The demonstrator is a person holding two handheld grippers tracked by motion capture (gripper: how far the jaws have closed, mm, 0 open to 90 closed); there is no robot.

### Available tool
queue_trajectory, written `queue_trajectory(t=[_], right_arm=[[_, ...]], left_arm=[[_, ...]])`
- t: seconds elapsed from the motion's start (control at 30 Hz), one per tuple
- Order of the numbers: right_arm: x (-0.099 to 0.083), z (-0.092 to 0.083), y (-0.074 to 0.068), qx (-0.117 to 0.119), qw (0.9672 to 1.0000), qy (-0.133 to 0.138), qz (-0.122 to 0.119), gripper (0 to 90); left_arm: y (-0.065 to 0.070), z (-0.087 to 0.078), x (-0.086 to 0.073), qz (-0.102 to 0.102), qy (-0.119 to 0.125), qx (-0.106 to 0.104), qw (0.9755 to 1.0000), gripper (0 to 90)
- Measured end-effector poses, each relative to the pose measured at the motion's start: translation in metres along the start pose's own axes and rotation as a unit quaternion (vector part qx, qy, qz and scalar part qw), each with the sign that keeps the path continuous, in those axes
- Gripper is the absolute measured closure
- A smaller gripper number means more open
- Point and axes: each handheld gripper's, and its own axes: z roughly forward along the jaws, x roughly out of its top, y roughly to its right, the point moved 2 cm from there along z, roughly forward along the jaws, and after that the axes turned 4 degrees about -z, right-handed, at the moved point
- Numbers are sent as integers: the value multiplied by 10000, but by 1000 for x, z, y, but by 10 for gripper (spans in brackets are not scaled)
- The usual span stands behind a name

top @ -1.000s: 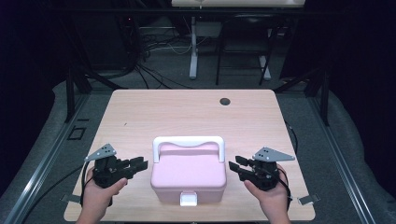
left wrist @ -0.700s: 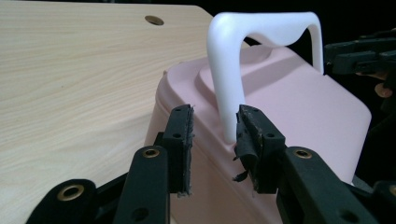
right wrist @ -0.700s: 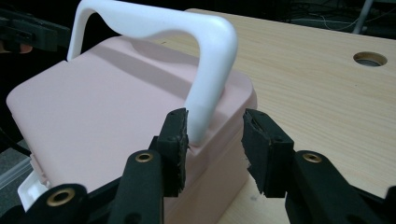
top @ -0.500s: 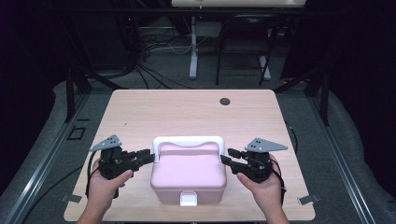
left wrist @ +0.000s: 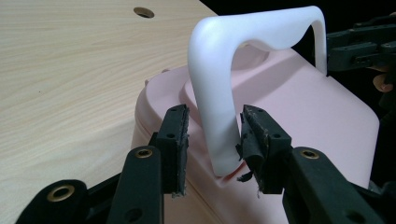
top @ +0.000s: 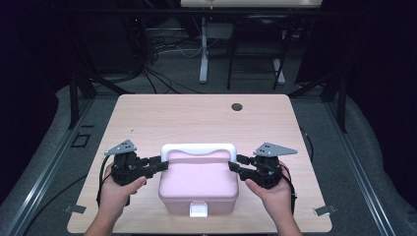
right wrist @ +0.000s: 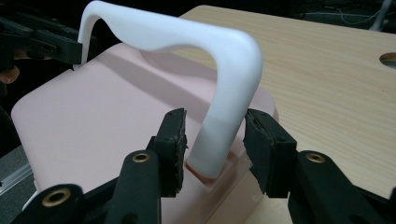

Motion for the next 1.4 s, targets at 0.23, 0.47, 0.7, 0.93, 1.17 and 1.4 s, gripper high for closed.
queue_trajectory(t=[0.23, 0.47, 0.7, 0.93, 1.17, 1.4], right_arm=[[-5, 3, -2, 79, 9999, 51, 107, 618], [-7, 1, -3, -8, 9999, 137, 22, 691], [-7, -3, -5, 42, 9998, 216, -10, 724], [-8, -4, -6, 59, 9997, 212, -47, 730], [-7, -6, -7, 67, 9998, 196, -54, 732], [-2, -8, -8, 141, 9996, 221, -85, 734]], left_arm=[[3, 1, -3, 42, 68, -70, 9999, 653], [5, -1, -4, 116, 87, -13, 9999, 718], [9, -3, -5, 292, 123, 58, 9995, 742], [10, -4, -6, 341, 116, 91, 9993, 744], [11, -6, -6, 317, 114, 78, 9994, 744], [12, -10, -3, 307, 144, 44, 9994, 745]])
